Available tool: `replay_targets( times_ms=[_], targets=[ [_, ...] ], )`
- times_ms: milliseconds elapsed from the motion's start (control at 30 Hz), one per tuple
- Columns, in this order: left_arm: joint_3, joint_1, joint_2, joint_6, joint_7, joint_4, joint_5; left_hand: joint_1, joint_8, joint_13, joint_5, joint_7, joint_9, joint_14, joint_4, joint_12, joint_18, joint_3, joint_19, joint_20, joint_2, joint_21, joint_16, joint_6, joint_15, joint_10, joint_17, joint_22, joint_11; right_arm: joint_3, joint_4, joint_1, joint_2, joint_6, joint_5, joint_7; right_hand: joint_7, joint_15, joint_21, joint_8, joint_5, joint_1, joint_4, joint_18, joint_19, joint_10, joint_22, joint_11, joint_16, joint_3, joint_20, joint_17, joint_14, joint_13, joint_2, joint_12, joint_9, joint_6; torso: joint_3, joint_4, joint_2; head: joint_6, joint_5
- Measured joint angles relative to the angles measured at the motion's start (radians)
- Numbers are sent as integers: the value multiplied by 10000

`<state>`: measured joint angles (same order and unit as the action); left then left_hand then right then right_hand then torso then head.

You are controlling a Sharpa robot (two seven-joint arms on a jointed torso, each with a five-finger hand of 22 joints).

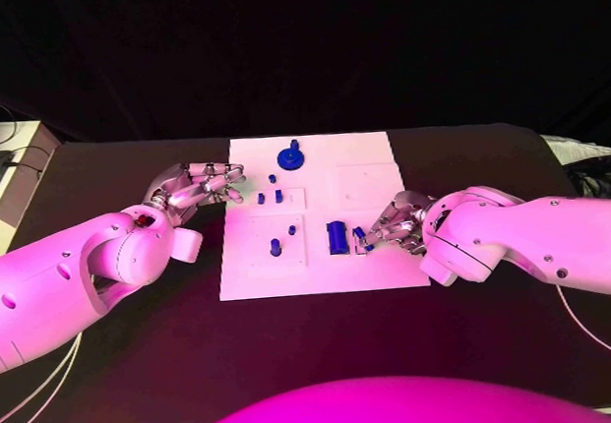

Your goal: Assemble the parts on the task board

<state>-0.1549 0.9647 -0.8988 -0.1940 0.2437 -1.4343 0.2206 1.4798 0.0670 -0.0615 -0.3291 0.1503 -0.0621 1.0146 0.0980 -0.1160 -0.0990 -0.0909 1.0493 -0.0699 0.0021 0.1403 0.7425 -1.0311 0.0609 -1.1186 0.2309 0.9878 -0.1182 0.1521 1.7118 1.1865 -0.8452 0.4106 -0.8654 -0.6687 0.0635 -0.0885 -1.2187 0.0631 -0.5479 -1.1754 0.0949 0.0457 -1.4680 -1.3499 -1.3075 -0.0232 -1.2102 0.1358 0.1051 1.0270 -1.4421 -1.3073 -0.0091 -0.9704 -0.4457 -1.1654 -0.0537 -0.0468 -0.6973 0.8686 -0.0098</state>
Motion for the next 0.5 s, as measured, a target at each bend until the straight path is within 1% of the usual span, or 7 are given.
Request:
replay_targets(
  times_ms=[33, 267, 333, 467, 500],
  targets=[
    [0, 0, -1, 1, -2, 0, 0, 0, 0, 0, 0, 0, 0, 0, 0, 0, 0, 0, 0, 0, 0, 0, 0, 0, 0, 0, 0, 0, 0, -3, 7, 2, 0, -7, -5, -9, -14, 0, 0, -21, 0, 0, 298, 0, 0, -2, 0, -1, 0, 188, 0, 0, 0, 0, 0, 0, 46, -13, 4, 0, 0, 3, 2],
    [0, 0, -5, 7, -15, -2, 0, 0, 0, 0, 0, 0, 0, 0, 0, 0, 0, 0, 0, 0, 0, 0, 0, 0, 0, 0, 1, 0, 0, -4, 31, 5, -16, -43, -59, -85, -67, 2, 0, 14, 0, 22, 355, -1, 0, -4, 1, -2, 0, 234, 0, 0, -2, -8, 22, 0, 121, -66, 4, 6, 0, 18, 6],
    [0, 0, -8, 8, -17, -2, 0, 0, 0, 0, 0, 0, 0, 0, 1, 0, 0, -1, 0, 0, 0, 0, 0, 0, 0, 0, 0, -1, 0, 1, 40, 3, -25, -52, -79, -105, -87, 2, 0, 19, 1, 42, 439, 0, 0, -4, 1, -2, 0, 318, 0, 0, -2, -8, 41, 0, 184, -85, 4, 6, 1, 20, 6],
    [0, 0, -11, 11, -24, -2, 0, 0, 0, 0, 0, 36, 0, 0, 28, 0, 0, -28, 0, 0, 0, 0, 0, 37, 0, 0, -7, -1, 0, 6, 60, -3, -45, -68, -137, -154, -103, 14, 0, 20, -4, 90, 452, -1, 0, -8, 1, 1, 0, 327, 0, 0, -14, -7, 52, 0, 260, -100, 7, 6, 1, 21, 5],
    [0, 0, -12, 12, -26, -2, 0, 0, 0, 0, 0, 36, 0, 0, 28, 0, 0, -29, -1, 1, 0, 0, 0, 37, 0, 0, -7, -1, 0, 7, 66, -5, -50, -72, -151, -166, -103, 15, 0, 20, -124, 243, 453, 0, 0, -10, 1, 2, 0, 327, 0, 0, -15, -7, 47, 0, 264, -100, 8, 5, 1, 22, 5]
  ],
)
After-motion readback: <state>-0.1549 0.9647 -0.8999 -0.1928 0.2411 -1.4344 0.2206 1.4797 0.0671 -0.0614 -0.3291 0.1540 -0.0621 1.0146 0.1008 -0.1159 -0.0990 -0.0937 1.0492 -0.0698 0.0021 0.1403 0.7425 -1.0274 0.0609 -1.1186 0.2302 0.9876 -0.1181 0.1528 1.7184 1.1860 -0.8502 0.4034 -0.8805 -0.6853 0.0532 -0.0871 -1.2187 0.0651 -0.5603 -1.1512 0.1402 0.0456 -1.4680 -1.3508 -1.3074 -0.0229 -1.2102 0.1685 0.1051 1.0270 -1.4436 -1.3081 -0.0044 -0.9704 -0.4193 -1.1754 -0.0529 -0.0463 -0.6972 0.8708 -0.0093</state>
